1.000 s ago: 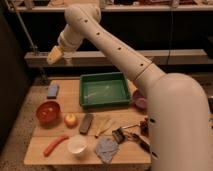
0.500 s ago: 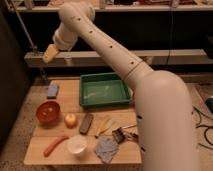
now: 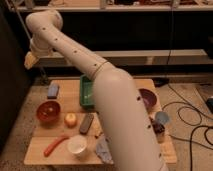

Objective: Wipe tray with sponge

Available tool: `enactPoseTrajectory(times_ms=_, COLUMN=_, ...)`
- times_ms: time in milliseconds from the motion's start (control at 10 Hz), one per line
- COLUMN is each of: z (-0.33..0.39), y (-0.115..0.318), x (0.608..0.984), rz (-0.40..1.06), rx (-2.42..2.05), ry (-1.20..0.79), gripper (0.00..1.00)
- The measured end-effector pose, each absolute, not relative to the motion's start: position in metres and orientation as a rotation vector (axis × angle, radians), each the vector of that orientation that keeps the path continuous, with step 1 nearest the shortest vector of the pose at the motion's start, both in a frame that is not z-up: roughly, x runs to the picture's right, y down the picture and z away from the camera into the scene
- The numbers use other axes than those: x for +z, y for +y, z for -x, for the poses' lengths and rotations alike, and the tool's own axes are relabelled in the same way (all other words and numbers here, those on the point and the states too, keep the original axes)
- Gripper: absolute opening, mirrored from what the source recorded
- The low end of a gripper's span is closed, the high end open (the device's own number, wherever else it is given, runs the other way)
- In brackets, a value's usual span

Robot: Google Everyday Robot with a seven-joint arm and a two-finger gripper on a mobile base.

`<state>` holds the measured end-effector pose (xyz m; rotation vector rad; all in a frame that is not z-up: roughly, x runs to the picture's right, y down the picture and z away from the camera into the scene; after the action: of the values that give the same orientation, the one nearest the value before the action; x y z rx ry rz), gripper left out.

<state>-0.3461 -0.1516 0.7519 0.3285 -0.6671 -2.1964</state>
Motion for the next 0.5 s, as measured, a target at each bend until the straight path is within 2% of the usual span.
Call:
enactPoseTrajectory(times_ms=400, z=0.362, y=-0.095, x=0.814, rz=-0.096, rx=-2.111, ry=-0.669, gripper=0.8)
enactPoseTrajectory(times_ms=500, z=0.361, y=-0.089, x=0.824, rz=-0.088, rx=-2.073, ry=-0.682, gripper=0.8)
